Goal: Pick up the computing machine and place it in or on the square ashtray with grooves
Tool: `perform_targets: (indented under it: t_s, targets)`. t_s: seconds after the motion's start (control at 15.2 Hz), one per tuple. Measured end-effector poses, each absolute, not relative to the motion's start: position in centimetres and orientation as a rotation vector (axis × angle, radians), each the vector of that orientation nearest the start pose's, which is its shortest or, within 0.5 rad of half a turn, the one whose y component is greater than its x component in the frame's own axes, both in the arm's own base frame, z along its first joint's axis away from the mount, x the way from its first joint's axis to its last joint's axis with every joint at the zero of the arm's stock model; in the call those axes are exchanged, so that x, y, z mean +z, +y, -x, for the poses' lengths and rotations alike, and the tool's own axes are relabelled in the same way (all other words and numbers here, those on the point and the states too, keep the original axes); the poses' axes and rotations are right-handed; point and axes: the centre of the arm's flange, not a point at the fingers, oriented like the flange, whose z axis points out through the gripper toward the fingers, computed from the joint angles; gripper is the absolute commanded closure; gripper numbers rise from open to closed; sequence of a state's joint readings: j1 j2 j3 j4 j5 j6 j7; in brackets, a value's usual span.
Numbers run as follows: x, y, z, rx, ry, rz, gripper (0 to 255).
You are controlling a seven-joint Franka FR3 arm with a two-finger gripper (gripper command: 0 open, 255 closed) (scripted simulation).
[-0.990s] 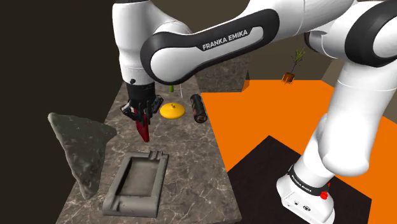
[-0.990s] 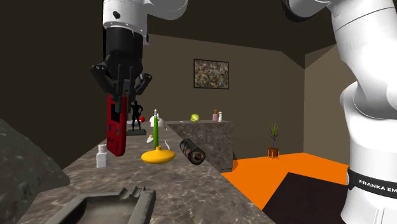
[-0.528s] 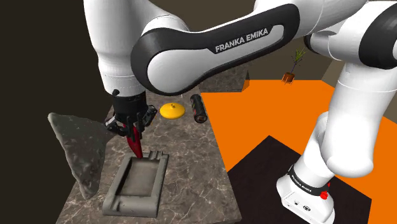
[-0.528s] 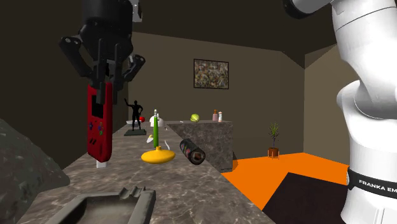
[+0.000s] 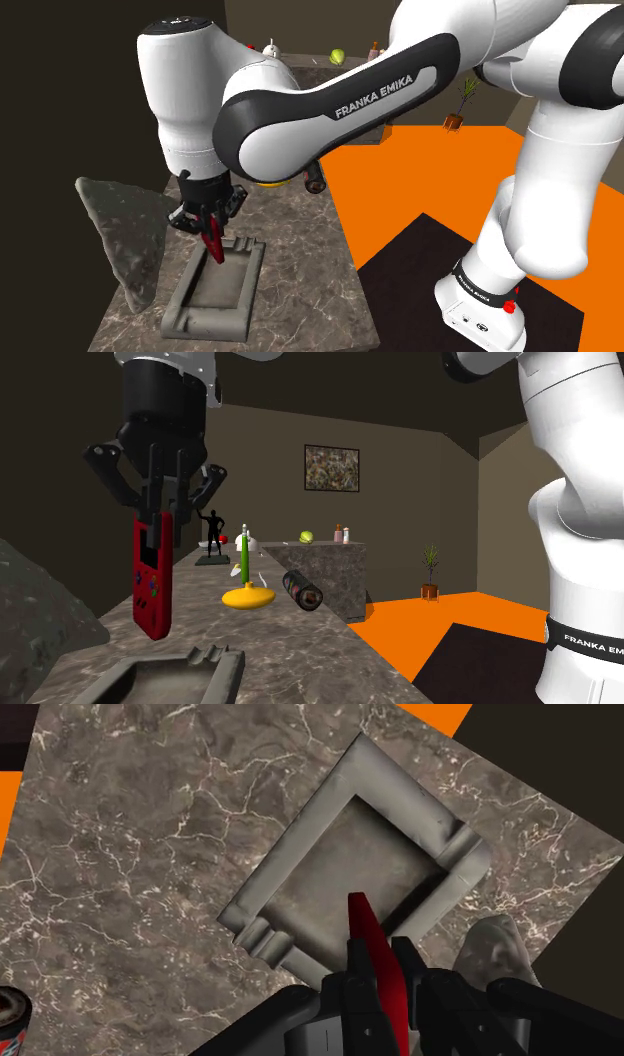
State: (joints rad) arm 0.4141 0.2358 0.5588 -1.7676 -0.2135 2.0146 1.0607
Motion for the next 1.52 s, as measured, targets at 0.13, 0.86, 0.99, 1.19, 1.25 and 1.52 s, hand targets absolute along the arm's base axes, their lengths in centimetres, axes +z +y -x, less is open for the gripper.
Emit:
perform_targets:
  t_s: [0.13, 0.86, 0.99, 1.19, 1.25, 1.52]
  targets:
    - [43.9, 49.5, -38.0, -0.137, 0.026, 3.133, 255]
    - [38.0, 49.5, -37.9, -0.137, 0.025, 3.133, 255]
    - [37.6, 49.5, -37.9, -0.136, 0.025, 3.133, 255]
    - [37.5, 49.5, -37.9, -0.137, 0.025, 3.133, 255]
    - [37.4, 49.5, -37.9, -0.137, 0.025, 3.133, 255]
    - [37.4, 49.5, -37.9, -0.137, 0.025, 3.132, 0]
